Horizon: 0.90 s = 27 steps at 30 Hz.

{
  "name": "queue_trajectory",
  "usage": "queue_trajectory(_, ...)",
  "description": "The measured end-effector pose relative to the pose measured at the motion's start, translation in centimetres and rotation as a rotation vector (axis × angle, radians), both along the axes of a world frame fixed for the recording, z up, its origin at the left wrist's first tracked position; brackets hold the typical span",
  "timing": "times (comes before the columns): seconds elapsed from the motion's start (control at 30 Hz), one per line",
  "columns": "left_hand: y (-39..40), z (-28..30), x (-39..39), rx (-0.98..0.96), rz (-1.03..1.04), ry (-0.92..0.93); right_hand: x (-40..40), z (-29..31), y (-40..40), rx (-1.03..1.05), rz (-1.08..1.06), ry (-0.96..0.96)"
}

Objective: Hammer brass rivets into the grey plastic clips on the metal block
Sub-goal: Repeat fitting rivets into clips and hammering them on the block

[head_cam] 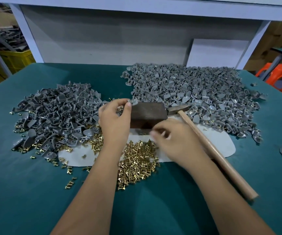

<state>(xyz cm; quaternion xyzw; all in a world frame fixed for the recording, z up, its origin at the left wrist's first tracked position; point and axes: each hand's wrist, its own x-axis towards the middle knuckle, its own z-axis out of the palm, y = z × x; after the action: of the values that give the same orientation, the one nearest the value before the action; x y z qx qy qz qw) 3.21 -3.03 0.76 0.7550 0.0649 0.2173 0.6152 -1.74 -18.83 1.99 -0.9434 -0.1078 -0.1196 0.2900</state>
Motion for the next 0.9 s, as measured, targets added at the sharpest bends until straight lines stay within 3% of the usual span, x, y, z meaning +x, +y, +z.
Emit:
queue_trajectory(0.07,0.2,-0.1,0.1,-0.056,-0.015,-0.042,-0.2,-0.8,1.9,-0.167,0.164,0.101)
queue_trajectory(0.13,0.2,-0.1,0.0,-0.057,-0.016,-0.081,-0.2,-1.4,2.9,-0.245,0.206,0.072)
queue_trajectory(0.4,0.1,-0.5,0.2,0.039,-0.061,-0.069,-0.8,-1.8,3.1,0.019,0.256,-0.022)
queue_trajectory(0.63,-0.2,-0.9,0.4,0.342,-0.054,-0.044,-1.0,-1.2,2.4,0.269,0.220,-0.048)
queue_trajectory(0.9,-0.3,-0.7,0.0,0.410,-0.042,-0.043,-0.3,-1.0,1.6,0.560,-0.054,-0.007)
